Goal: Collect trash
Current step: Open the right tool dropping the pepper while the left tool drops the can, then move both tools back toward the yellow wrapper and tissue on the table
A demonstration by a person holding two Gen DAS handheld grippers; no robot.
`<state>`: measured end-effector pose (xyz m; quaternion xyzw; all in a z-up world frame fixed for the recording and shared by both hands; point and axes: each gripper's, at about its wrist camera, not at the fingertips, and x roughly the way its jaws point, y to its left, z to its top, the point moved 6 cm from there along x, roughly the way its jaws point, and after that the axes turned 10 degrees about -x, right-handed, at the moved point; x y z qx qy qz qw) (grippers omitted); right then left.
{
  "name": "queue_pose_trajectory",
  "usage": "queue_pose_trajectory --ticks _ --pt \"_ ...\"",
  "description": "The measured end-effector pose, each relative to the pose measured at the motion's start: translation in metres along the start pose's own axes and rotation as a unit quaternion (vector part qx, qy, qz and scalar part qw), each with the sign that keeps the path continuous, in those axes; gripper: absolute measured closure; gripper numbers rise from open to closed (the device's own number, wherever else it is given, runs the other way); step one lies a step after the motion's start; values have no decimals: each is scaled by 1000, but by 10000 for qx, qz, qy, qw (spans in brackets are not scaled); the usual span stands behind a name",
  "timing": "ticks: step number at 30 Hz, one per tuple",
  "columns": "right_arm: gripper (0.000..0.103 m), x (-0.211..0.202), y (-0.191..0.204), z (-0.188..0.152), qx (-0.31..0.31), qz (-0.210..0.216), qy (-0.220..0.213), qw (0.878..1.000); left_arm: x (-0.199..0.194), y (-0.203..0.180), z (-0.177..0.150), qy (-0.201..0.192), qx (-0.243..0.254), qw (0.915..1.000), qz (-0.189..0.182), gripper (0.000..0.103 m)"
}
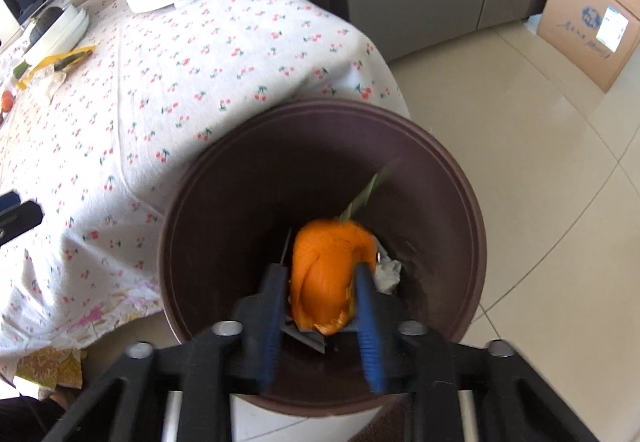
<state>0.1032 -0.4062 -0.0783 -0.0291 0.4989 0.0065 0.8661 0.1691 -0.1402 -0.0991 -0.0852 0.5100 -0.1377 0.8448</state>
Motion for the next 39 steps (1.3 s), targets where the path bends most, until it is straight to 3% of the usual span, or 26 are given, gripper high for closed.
queue_pose_trajectory --ticks 1,2,18,26,32,39 --pt "44 0 1 3 62 22 -28 10000 -3 4 0 -13 -11 10000 12 9" --pt "41 -1 2 5 120 38 -62 9999 -4 7 1 -27 -17 10000 33 9" --pt "31 1 46 32 -132 76 -153 9998 -40 71 3 -259 -200 9983 483 0" --pt "28 7 77 49 -239 159 -191 9994 -56 117 3 -241 -589 9949 782 0" --pt "26 19 113 65 -429 197 -165 9987 -66 163 3 -235 -1039 9883 1087 0" --pt "16 42 164 94 -653 288 -48 9974 -76 218 9 -265 -1378 9766 1628 0"
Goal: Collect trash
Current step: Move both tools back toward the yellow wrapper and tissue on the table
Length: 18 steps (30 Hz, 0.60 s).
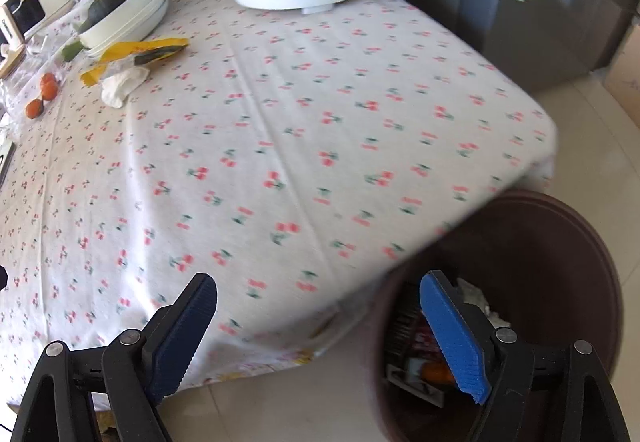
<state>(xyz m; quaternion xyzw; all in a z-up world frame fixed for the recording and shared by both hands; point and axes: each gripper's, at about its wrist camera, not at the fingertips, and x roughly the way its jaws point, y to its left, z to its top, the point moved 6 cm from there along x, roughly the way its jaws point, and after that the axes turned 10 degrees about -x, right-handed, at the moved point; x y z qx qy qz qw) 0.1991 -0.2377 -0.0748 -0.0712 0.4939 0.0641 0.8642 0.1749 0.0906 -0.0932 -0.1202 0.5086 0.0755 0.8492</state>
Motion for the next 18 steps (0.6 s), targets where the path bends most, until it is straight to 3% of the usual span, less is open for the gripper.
queue_pose_trajectory --ticks 11,18 --pt "15 50 63 62 -452 13 70 9990 19 69 28 22 -540 9978 392 0" --pt "15 69 96 109 -282 308 82 9991 34 102 36 137 -1013 9931 572 0"
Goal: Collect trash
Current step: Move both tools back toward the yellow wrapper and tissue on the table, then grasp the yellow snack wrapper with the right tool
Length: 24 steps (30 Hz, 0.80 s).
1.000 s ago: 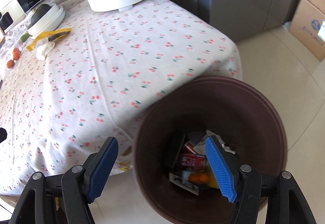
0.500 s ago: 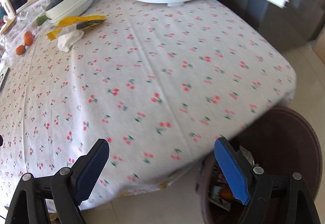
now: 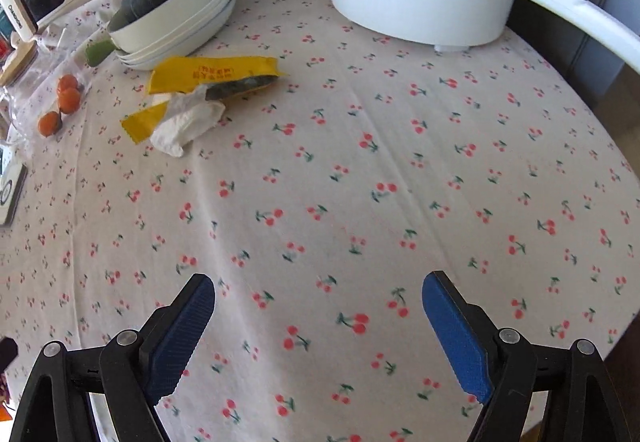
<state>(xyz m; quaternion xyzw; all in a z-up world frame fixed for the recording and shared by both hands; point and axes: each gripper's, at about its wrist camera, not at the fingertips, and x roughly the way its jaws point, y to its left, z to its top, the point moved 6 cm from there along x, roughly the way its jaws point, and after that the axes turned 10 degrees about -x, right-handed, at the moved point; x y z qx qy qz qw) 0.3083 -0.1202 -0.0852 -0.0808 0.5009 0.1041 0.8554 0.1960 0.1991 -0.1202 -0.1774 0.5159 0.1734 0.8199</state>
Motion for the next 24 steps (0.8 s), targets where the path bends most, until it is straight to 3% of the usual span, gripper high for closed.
queue_pose_trajectory --ticks 8,16,20,24 --pt "15 26 21 75 237 270 41 9993 13 4 16 -110 75 9991 403 0" --pt "15 71 37 145 756 676 126 9948 34 14 20 153 -9 9984 543 0" --pt "15 103 40 165 852 492 294 9947 36 23 22 215 -191 9981 551 0" --pt "15 130 35 162 931 267 593 9935 32 25 24 188 -284 9982 492 0"
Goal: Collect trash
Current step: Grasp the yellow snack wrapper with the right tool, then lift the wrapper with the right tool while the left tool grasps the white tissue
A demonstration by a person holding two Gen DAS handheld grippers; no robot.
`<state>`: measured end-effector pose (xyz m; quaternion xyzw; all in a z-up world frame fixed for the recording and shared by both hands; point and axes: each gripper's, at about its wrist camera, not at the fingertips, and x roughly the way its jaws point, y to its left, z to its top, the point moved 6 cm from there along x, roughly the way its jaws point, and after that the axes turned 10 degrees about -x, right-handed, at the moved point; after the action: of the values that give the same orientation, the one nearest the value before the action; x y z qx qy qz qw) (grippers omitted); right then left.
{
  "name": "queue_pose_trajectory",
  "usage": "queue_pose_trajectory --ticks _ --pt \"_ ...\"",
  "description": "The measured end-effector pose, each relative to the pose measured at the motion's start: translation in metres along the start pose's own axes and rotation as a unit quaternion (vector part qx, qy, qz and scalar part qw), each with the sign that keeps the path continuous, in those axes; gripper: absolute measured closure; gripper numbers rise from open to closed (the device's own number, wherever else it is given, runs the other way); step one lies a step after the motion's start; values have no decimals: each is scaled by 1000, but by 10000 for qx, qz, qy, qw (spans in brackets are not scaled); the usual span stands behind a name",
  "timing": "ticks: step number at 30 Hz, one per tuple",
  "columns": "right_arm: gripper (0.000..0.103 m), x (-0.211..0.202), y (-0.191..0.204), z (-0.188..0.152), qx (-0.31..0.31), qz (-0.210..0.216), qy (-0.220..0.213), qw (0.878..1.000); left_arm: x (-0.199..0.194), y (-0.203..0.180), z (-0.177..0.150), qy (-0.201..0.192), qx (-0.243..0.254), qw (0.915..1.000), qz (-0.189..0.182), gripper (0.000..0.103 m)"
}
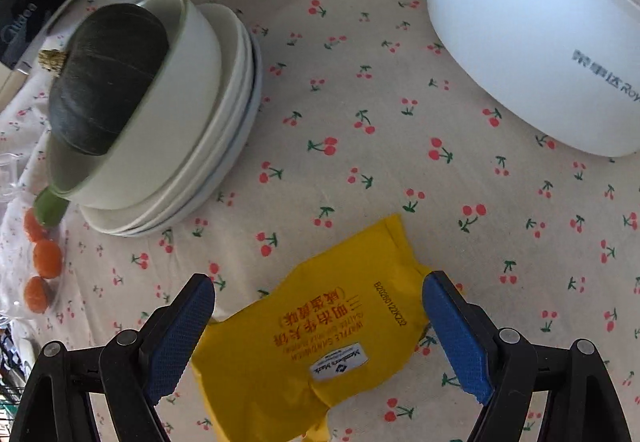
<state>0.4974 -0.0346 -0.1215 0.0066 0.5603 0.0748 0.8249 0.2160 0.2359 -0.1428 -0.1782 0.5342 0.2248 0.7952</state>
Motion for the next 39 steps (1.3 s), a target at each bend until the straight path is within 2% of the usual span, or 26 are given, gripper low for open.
queue_pose_trajectory --ticks 8,13,18,24,28,32,35,39 --pt "17 3 -38 -34 -112 -287 252 9992 -8 -1 -2 -11 -33 9999 -109 0" --pt "44 -5 -51 -56 -801 -682 248 9941 -12 -3 -3 31 -185 9995 -247 0" --pt "57 -13 -52 -72 -1238 -641 245 9899 -14 -8 -2 2 -189 9994 -292 0" --pt "75 -26 -65 -71 -1299 -560 231 9897 -12 -11 -3 30 -162 9995 -273 0" --pt "79 -38 -75 -74 -1288 -486 166 9903 -11 -13 -3 40 -161 9993 -334 0" --pt "80 -54 -87 -82 -1223 -259 34 9921 -13 -28 -1 64 -36 9981 -613 0" --pt "80 -74 -84 -87 -1296 -168 -118 9914 -14 -53 1 152 62 9956 -922 0" --pt "80 -105 -94 -91 -1530 -317 -473 9866 -9 -100 8 268 275 9908 -1297 0"
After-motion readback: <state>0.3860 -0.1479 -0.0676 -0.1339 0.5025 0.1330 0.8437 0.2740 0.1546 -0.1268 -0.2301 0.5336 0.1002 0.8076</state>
